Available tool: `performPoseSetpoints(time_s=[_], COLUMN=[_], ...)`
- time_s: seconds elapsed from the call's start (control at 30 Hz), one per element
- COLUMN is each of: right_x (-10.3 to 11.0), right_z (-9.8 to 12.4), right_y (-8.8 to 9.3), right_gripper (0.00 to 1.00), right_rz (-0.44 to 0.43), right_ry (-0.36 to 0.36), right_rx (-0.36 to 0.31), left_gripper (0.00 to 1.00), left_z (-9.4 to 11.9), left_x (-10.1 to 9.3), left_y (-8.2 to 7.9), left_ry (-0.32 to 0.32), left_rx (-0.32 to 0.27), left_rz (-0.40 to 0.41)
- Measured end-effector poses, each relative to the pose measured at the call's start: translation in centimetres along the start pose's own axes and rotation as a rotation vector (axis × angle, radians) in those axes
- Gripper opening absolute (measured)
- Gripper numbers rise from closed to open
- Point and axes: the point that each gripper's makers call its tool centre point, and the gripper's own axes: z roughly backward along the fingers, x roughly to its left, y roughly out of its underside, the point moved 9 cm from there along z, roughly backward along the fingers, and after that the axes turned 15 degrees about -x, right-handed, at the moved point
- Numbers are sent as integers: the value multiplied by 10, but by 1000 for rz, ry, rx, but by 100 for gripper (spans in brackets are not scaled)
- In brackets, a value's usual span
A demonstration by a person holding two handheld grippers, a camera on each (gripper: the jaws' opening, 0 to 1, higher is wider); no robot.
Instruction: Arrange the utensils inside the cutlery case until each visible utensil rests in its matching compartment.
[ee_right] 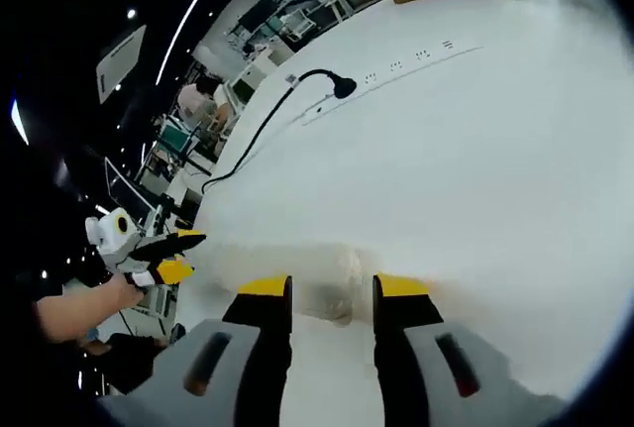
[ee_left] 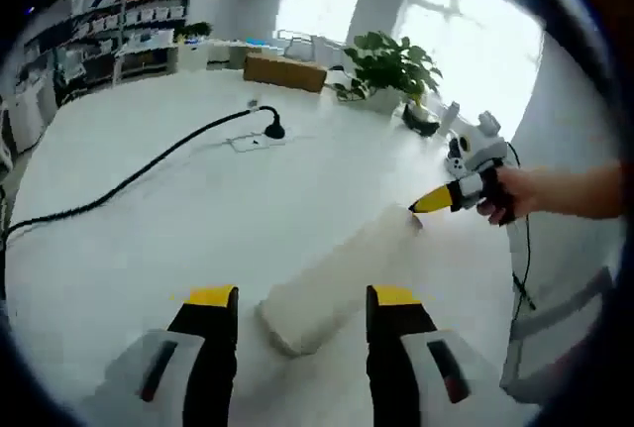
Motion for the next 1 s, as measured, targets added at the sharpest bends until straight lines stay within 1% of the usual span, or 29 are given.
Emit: performPoseSetpoints(time_s=[0.03, 0.07, 0.1, 0.13, 0.17, 0.2, 0.23, 0.27, 0.3, 0.33, 0.37, 0.4, 0.43, 0.47, 0.5, 0.53, 0.57, 0.6, 0.63, 0.67, 0.7, 0.73, 0.77, 0.83, 0.87, 1.0], right_x=[-1, -2, -3, -4, -5, -4, -7, -9, -9, -6, -4, -2, -2, -4, -5, -6, -7, -9, -12, -13, -13, -16, -22, -20, -22, -26], right_z=[1, 2, 2, 3, 4, 3, 4, 4, 4, 3, 4, 4, 4, 3, 3, 3, 3, 3, 3, 3, 4, 3, 2, 5, 5, 2], right_y=[0, 0, 0, 0, 1, 1, 2, 4, 4, 6, 7, 7, 8, 8, 7, 7, 7, 7, 7, 7, 8, 8, 7, 9, 11, 12], right_gripper=[29, 29, 27, 26, 24, 21, 20, 18, 19, 20, 20, 19, 19, 18, 18, 18, 17, 14, 13, 12, 11, 12, 13, 17, 17, 17], right_rz=[-20, -23, -48, -61, -88, -120, -104, -107, -114, -161, -185, -204, -197, -207, -215, -215, -217, -230, -269, -277, -305, -331, -322, -287, -259, -279], right_ry=[1, -6, -19, -21, -28, -33, -38, -42, -44, -52, -56, -72, -72, -64, -64, -68, -71, -68, -64, -71, -80, -88, -79, -74, -70, -79], right_rx=[-3, -7, -19, -15, -27, -45, -39, -38, -42, -32, -28, -29, -17, -17, -17, -19, -12, -8, -1, -1, 5, 7, 15, 20, 48, 66], left_gripper=[57, 61, 61, 57, 51, 42, 37, 35, 35, 35, 34, 32, 32, 31, 32, 34, 36, 35, 34, 32, 30, 30, 31, 31, 31, 29], left_z=[3, 6, 12, 13, 19, 23, 28, 30, 30, 29, 30, 29, 31, 30, 29, 26, 26, 25, 25, 24, 23, 22, 21, 19, 19, 17], left_x=[3, 6, 8, 10, 13, 15, 15, 15, 21, 29, 22, 22, 12, 10, 8, 5, 3, 5, 5, 4, 3, 0, -1, -4, -5, -8], left_y=[2, 5, 9, 10, 13, 17, 24, 29, 33, 36, 41, 42, 44, 45, 46, 48, 50, 50, 50, 51, 52, 53, 54, 52, 52, 52], left_ry=[-28, -61, -96, -103, -143, -178, -209, -228, -245, -245, -231, -218, -208, -201, -179, -146, -132, -152, -152, -143, -144, -128, -124, -126, -125, -130], left_rx=[-37, -46, -70, -83, -144, -166, -193, -205, -206, -203, -203, -197, -189, -191, -196, -168, -148, -169, -169, -133, -105, -76, -64, -63, -66, -61], left_rz=[73, 152, 289, 321, 421, 488, 555, 585, 603, 645, 664, 676, 685, 712, 757, 863, 903, 855, 855, 862, 851, 808, 796, 792, 794, 791])
